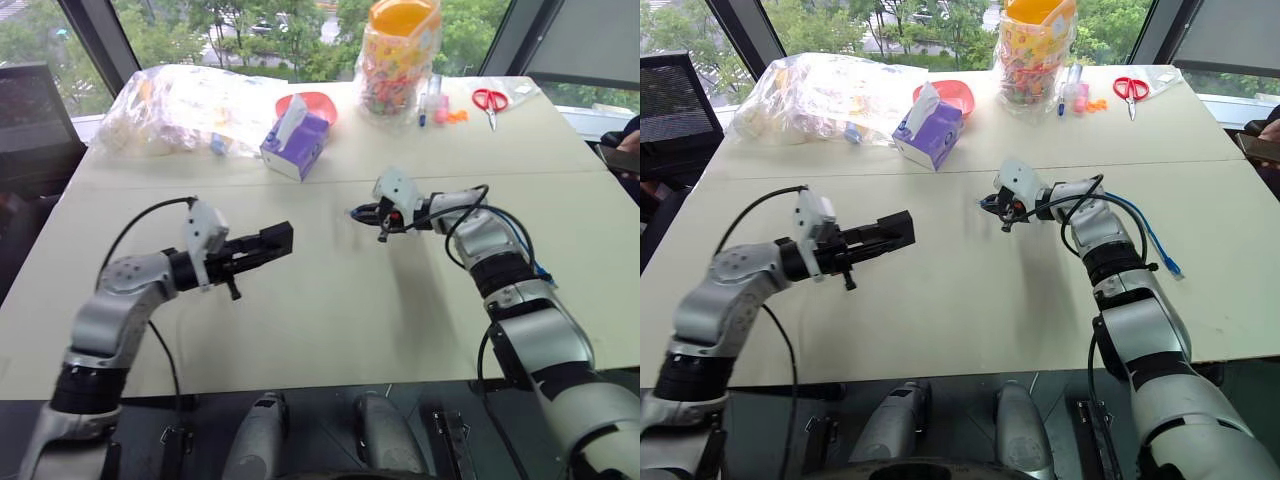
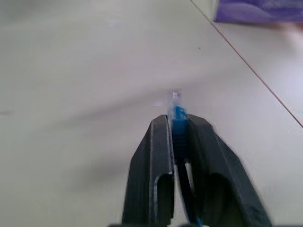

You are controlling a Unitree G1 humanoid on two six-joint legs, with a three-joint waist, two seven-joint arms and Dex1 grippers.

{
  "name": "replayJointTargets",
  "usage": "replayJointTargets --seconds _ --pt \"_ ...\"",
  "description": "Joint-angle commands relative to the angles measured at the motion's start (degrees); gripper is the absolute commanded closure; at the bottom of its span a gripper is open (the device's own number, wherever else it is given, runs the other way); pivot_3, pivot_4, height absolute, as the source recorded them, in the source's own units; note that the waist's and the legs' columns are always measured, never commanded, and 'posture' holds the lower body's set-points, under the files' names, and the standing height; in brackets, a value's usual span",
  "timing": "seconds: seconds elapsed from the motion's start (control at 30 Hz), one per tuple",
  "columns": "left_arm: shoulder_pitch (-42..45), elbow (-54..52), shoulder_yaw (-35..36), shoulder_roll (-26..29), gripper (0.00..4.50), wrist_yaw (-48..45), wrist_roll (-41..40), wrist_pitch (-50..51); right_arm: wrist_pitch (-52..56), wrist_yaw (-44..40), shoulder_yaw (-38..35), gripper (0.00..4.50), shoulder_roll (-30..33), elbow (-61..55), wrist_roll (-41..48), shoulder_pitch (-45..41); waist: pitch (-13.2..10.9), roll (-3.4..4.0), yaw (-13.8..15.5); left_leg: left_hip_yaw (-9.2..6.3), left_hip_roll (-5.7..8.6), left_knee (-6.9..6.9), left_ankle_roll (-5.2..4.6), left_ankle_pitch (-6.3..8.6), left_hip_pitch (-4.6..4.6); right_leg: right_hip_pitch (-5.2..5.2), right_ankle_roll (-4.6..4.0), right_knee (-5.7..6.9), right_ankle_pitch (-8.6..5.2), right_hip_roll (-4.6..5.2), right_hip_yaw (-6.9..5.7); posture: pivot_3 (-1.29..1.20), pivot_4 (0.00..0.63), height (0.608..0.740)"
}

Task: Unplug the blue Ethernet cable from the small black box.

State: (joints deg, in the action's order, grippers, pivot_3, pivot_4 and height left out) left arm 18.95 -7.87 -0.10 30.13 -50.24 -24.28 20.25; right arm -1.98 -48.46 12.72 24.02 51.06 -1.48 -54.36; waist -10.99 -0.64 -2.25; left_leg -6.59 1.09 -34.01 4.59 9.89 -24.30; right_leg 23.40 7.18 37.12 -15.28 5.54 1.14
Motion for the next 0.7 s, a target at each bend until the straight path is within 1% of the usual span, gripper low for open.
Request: replayJointTargets --seconds 0.03,0.1,0.17,0.23,0.3,0.37,0.47,0.63,0.67,0.7 --pt "1.81 1.68 -1.38 -2.47 4.04 2.11 2.58 -3.71 -1.60 4.45 -3.72 2.20 0.37 1.25 0.40 -1.25 0.00 0.00 -0.06 0.01 0.00 0.00 0.00 0.00 0.00 0.00 0.01 0.01 0.00 0.00 0.01 0.00 0.150 0.726" --pt "2.82 4.56 -1.84 -4.41 4.04 3.27 3.94 -5.41 0.02 3.72 -5.57 1.18 0.90 0.27 2.01 -1.48 0.00 0.01 -0.17 0.00 0.00 0.02 0.00 0.00 0.01 0.00 0.01 0.01 0.01 0.00 0.00 0.00 0.150 0.726" --pt "3.78 7.52 -2.25 -6.04 4.04 4.02 5.23 -7.10 2.40 2.11 -7.36 0.07 1.74 -2.04 3.64 -1.28 0.00 0.01 -0.30 0.00 0.00 0.02 -0.01 0.00 0.02 0.00 0.02 0.04 0.01 -0.01 -0.01 0.00 0.150 0.726" --pt "4.80 10.97 -2.89 -7.53 4.04 4.69 6.72 -8.50 6.34 -0.90 -8.89 0.07 3.11 -6.92 5.93 0.24 0.00 0.02 -0.30 0.00 0.00 0.01 -0.01 0.00 0.03 0.00 0.02 0.06 0.01 -0.01 0.00 0.00 0.150 0.726" --pt "6.08 15.21 -3.53 -9.19 4.04 6.20 8.39 -9.38 12.39 -5.32 -10.15 0.07 5.09 -15.23 9.30 3.68 0.00 0.02 -0.16 0.00 0.00 0.01 -0.01 0.00 0.04 -0.01 0.03 0.08 0.01 -0.01 0.00 0.00 0.150 0.726" --pt "7.19 19.13 -3.66 -10.49 4.04 7.63 9.65 -9.95 17.38 -7.68 -10.69 0.07 6.59 -23.70 11.75 7.88 0.01 0.02 0.01 -0.01 0.00 0.00 -0.02 0.00 0.04 -0.03 0.05 0.09 0.01 -0.01 -0.02 0.00 0.150 0.726" --pt "8.31 24.73 -3.94 -11.69 4.04 8.40 12.12 -14.25 23.97 -7.97 -11.31 0.07 7.93 -34.72 14.46 14.00 0.01 0.01 0.03 -0.02 0.00 -0.02 -0.03 0.01 0.04 -0.05 0.09 0.08 0.02 0.00 -0.03 0.00 0.150 0.726" --pt "9.36 31.65 -3.88 -13.90 4.04 8.28 13.62 -19.50 31.57 -5.17 -13.17 0.07 8.68 -46.81 17.42 22.48 0.02 0.02 0.02 -0.01 0.00 -0.12 -0.03 0.01 0.05 -0.06 0.08 0.10 0.02 0.00 -0.02 0.00 0.150 0.726" --pt "9.34 32.56 -4.09 -14.13 2.96 8.15 13.99 -20.04 32.65 -4.66 -13.38 0.00 8.87 -48.88 17.78 24.12 0.02 0.02 0.07 -0.02 0.00 -0.14 -0.03 0.01 0.05 -0.09 0.08 0.10 0.02 0.00 -0.02 0.00 0.150 0.726" --pt "9.13 33.05 -4.30 -14.13 2.61 7.78 14.25 -20.37 33.69 -4.25 -13.53 0.00 9.09 -50.70 18.19 25.58 0.02 0.02 0.09 -0.02 0.00 -0.17 -0.03 0.01 0.08 -0.12 0.08 0.09 0.02 0.00 -0.02 0.00 0.150 0.726"
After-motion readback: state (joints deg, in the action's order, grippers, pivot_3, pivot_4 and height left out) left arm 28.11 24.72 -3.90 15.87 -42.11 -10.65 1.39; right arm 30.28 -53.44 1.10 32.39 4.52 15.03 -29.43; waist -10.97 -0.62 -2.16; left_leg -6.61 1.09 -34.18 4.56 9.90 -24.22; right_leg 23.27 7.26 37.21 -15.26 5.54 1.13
